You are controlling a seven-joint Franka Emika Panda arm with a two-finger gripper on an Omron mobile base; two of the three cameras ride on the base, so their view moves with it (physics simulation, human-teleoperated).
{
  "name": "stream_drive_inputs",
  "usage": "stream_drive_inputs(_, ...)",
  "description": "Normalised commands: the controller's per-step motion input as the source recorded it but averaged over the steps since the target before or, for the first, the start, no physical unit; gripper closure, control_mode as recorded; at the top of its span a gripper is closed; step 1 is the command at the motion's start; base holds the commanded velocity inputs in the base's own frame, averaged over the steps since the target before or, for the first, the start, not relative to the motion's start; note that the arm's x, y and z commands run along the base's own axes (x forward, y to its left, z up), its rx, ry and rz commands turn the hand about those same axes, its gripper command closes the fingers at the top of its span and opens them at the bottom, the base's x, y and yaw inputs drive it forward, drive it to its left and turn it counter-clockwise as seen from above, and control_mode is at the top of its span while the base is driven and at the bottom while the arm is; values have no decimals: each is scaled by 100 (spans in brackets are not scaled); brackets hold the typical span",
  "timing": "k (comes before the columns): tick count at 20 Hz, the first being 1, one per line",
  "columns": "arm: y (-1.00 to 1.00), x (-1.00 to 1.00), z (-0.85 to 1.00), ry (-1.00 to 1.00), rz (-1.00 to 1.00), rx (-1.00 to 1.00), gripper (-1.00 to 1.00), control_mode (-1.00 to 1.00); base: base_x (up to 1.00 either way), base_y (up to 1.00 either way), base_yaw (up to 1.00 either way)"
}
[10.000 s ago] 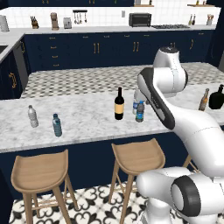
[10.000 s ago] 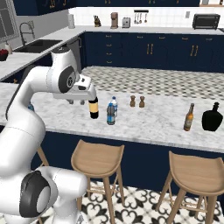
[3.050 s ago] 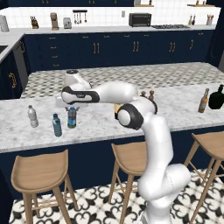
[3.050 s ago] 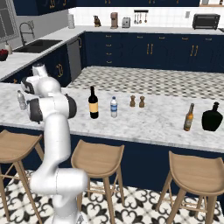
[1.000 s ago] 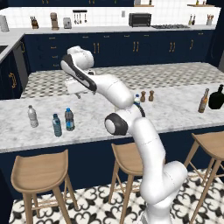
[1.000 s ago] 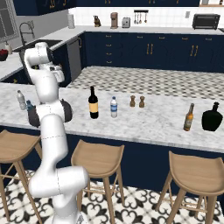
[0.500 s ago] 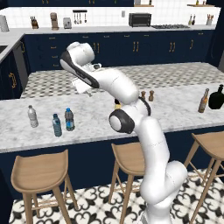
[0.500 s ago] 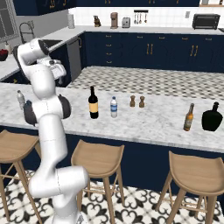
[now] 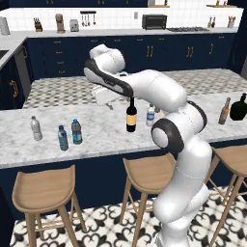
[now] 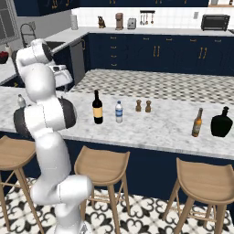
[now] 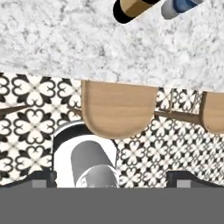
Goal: Move the plastic bottles in the middle to the plastics group, and the glass bottles in the middle to the glass group.
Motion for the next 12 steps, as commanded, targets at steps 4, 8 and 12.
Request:
stream_drive_inputs(4, -63, -27, -10, -48, 2, 37, -100, -100, 0, 0, 0)
stream_drive_inputs(8, -56, 14, 22, -22, 0, 22, -100, -100, 0, 0, 0)
stream_drive_inputs(12, -57, 14, 13, -16, 0, 17, -100, -100, 0, 0, 0)
